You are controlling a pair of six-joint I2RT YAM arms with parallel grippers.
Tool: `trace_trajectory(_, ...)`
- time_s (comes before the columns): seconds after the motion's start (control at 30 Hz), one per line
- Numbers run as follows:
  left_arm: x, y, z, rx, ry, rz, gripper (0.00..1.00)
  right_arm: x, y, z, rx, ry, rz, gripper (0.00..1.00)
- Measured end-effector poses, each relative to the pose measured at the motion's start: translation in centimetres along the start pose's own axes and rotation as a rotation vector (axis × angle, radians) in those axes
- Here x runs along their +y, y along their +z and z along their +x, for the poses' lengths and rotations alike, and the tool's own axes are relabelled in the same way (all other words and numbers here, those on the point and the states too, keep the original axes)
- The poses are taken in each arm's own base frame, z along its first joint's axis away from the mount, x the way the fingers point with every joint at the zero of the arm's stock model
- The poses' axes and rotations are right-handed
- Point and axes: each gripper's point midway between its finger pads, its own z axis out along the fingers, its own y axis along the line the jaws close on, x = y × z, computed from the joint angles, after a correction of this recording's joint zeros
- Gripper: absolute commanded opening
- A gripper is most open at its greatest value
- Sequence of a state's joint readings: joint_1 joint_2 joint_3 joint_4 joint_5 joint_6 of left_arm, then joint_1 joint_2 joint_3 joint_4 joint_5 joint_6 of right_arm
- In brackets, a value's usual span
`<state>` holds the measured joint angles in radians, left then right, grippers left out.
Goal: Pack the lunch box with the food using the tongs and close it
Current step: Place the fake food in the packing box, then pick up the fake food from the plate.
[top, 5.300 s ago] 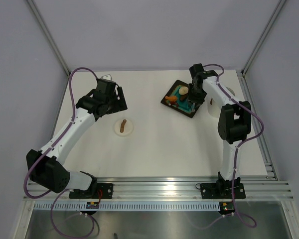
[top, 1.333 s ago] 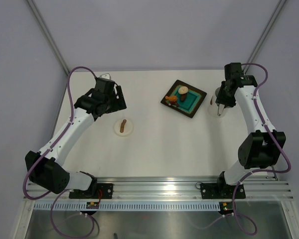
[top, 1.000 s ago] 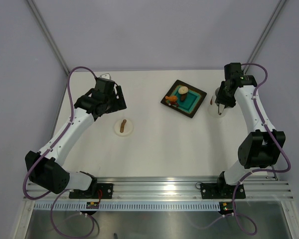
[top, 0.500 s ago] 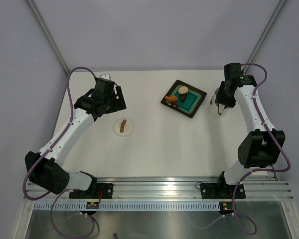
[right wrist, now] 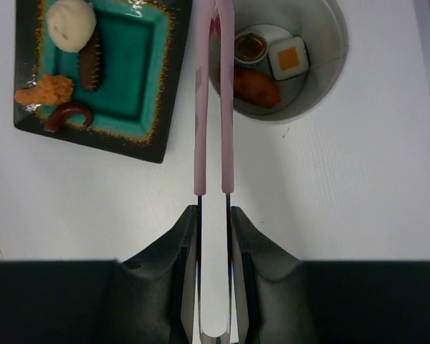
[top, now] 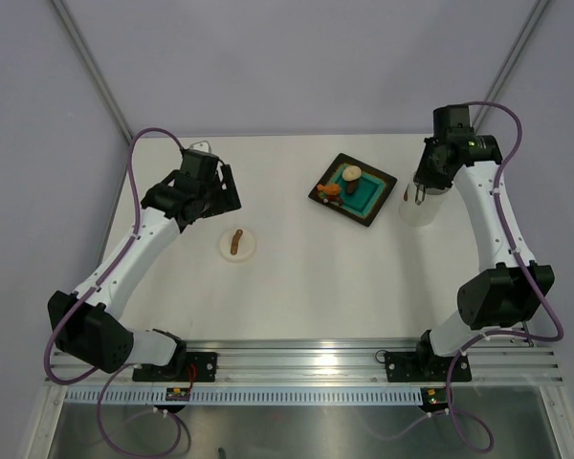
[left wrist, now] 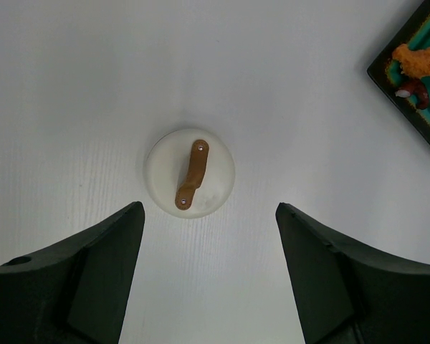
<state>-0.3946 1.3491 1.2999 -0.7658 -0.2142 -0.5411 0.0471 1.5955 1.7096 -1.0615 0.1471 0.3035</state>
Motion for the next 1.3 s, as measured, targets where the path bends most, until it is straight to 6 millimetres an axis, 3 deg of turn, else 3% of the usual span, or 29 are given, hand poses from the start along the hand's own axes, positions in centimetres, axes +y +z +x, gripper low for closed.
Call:
trace_trajectory(0.13,0.7,0.1,-0.4,-0.012,0.001,-0.021,0.78,3.3,-1.4,0.6,-0.013,-0.069,-0.066,0.15)
trace_trajectory(0.33,1.4,-0.7,-1.2,-0.044,-0.008,-0.030,0.78,8.0,-2.0,4.1,0.057,-0.169,-0.184,0.16)
trace_trajectory(0.57,1.6,-1.0,-1.5,-0.057,-0.016,-0.034,0.78,9.1,-0.3,8.9,0.196,-0.212,-0.214,0.26)
trace_trajectory(0.7,1.6,-1.0,-1.5,-0.057,-0.017,-0.034,0.78,9.5,1.2,10.6,0.253,-0.222,-0.224,0.31)
trace_trajectory(0.87,1.6,-1.0,-1.5,-0.057,-0.017,-0.033,0.78,10.5,3.3,11.4,0.295,-0.219,-0.237,0.39)
trace_trajectory(1.07,1.7,-1.0,-1.5,-0.057,-0.017,-0.034,0.78,11.5,5.8,12.1,0.337,-0.210,-0.240,0.41)
trace_trajectory(1.3,1.8,-0.9,-1.6,-0.057,-0.019,-0.038,0.78,12.9,7.7,11.2,0.335,-0.195,-0.237,0.41)
